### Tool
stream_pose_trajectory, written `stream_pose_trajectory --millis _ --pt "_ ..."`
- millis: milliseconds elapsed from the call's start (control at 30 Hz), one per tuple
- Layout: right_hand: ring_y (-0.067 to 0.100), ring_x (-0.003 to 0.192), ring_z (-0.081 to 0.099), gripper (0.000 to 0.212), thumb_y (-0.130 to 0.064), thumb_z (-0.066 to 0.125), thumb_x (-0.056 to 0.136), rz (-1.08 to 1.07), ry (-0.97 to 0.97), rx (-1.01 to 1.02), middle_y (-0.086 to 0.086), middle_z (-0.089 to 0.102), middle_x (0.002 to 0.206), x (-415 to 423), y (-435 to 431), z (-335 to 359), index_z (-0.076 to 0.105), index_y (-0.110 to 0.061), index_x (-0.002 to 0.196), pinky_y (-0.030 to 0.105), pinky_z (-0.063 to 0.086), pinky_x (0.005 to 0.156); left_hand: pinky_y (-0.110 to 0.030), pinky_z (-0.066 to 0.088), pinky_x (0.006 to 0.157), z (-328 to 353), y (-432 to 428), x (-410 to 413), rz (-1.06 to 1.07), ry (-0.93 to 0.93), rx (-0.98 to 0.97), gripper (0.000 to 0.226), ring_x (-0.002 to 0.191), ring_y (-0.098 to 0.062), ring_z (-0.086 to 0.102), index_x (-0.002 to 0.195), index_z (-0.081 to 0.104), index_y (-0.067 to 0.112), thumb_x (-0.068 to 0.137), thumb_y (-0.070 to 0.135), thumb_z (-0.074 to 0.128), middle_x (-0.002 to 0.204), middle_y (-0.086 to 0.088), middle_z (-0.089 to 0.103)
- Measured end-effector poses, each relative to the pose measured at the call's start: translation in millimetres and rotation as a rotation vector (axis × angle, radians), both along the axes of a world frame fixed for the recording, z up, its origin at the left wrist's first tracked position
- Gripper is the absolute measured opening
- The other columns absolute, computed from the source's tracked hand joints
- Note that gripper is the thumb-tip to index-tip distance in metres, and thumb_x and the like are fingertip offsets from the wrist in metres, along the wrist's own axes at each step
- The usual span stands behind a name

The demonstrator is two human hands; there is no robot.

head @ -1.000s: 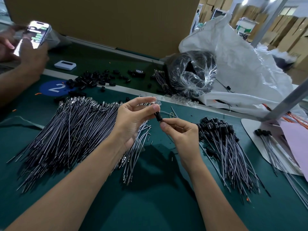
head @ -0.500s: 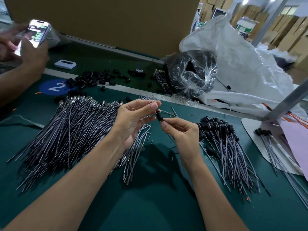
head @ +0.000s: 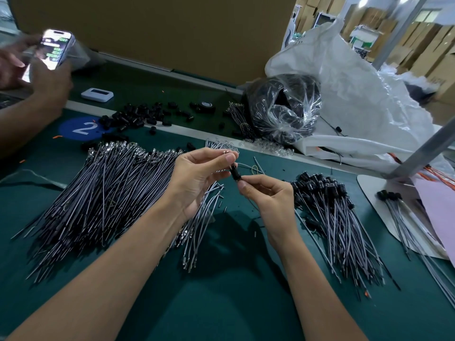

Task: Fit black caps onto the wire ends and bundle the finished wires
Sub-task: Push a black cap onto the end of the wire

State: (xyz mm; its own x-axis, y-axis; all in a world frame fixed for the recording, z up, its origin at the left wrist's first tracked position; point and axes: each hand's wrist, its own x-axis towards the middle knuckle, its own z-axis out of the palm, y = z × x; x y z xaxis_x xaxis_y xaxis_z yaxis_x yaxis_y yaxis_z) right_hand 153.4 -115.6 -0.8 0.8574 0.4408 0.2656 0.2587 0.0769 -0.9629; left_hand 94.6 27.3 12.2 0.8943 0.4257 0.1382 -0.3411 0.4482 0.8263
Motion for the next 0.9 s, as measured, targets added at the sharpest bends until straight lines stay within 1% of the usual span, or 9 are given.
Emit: stream_pose_trajectory --millis 167,333,433,500,600,667,733,767,900 --pt "0.012 0.07 0.064 0.016 0.003 0.074 0.079 -0.006 0.0 -0.009 0.001 0.072 0.071 0.8 0.3 -0.1 0.077 -0.012 0.081 0.023 0.054 0.072 -0.03 0.057 0.079 -0.4 -0.7 0.2 0.016 0.007 0.011 0.018 0.074 -0.016 0.071 0.068 0.078 0.015 0.052 0.023 0.083 0.081 -0.003 0.076" --pt "0.015 0.07 0.062 0.013 -0.002 0.074 0.081 0.002 -0.015 -0.041 0.005 0.071 0.073 0.6 0.0 -1.4 0.076 -0.015 0.081 0.027 0.053 0.072 -0.025 0.055 0.074 0.3 -0.2 -0.3 0.024 0.023 -0.006 0.016 0.073 -0.013 0.071 0.066 0.077 0.015 0.052 0.022 0.081 0.081 -0.003 0.076" --pt "0.013 0.067 0.061 0.009 -0.006 0.073 0.084 0.023 -0.064 -0.08 0.009 0.072 0.074 -1.1 0.7 -2.6 0.075 -0.015 0.082 0.023 0.051 0.067 -0.025 0.053 0.074 0.1 -3.0 -0.2 0.033 0.029 -0.011 0.017 0.074 -0.012 0.069 0.065 0.076 0.014 0.051 0.021 0.081 0.08 -0.003 0.075" --pt "0.013 0.066 0.064 0.009 -0.006 0.072 0.085 0.017 -0.099 -0.083 0.007 0.074 0.075 -1.6 0.8 -2.8 0.075 -0.015 0.083 0.023 0.052 0.067 -0.026 0.053 0.077 0.4 -5.2 -0.5 0.043 0.037 0.025 0.02 0.076 -0.013 0.069 0.064 0.076 0.015 0.048 0.025 0.082 0.08 -0.003 0.075" --pt "0.018 0.066 0.066 0.006 -0.004 0.07 0.086 -0.011 -0.134 -0.05 0.007 0.074 0.076 -0.7 0.1 -2.5 0.074 -0.009 0.087 0.029 0.056 0.068 -0.026 0.052 0.075 0.1 -8.5 -0.8 0.058 0.027 0.103 0.019 0.079 -0.014 0.068 0.063 0.075 0.018 0.049 0.028 0.083 0.081 -0.003 0.075" --pt "0.022 0.068 0.068 0.005 -0.004 0.07 0.086 -0.019 -0.156 -0.042 0.008 0.074 0.077 -0.8 0.0 -3.0 0.074 -0.007 0.089 0.036 0.057 0.07 -0.025 0.052 0.073 -1.0 -10.1 0.0 0.06 0.02 0.097 0.019 0.078 -0.014 0.068 0.063 0.075 0.017 0.049 0.028 0.083 0.081 -0.003 0.075" --pt "0.025 0.07 0.069 0.007 -0.004 0.07 0.087 -0.022 -0.167 -0.04 0.007 0.074 0.078 -2.3 0.8 -3.7 0.074 -0.01 0.088 0.04 0.058 0.072 -0.027 0.05 0.074 -2.3 -11.6 0.8 0.054 0.014 0.078 0.018 0.076 -0.015 0.068 0.063 0.073 0.016 0.051 0.026 0.082 0.081 -0.004 0.075" --pt "0.024 0.07 0.069 0.009 -0.004 0.069 0.087 -0.025 -0.175 -0.038 0.006 0.074 0.078 -3.5 1.4 -3.8 0.074 -0.012 0.088 0.041 0.058 0.072 -0.028 0.051 0.075 -2.7 -12.5 1.0 0.048 0.01 0.072 0.018 0.076 -0.015 0.068 0.063 0.072 0.015 0.052 0.025 0.082 0.081 -0.005 0.075" --pt "0.017 0.066 0.067 0.017 -0.004 0.069 0.087 -0.055 -0.213 -0.001 -0.003 0.073 0.075 -6.6 3.4 -2.7 0.072 -0.02 0.086 0.038 0.058 0.069 -0.029 0.053 0.075 -2.6 -11.0 0.2 0.003 0.007 0.052 0.014 0.077 -0.016 0.069 0.062 0.068 0.016 0.057 0.02 0.08 0.083 -0.006 0.075"
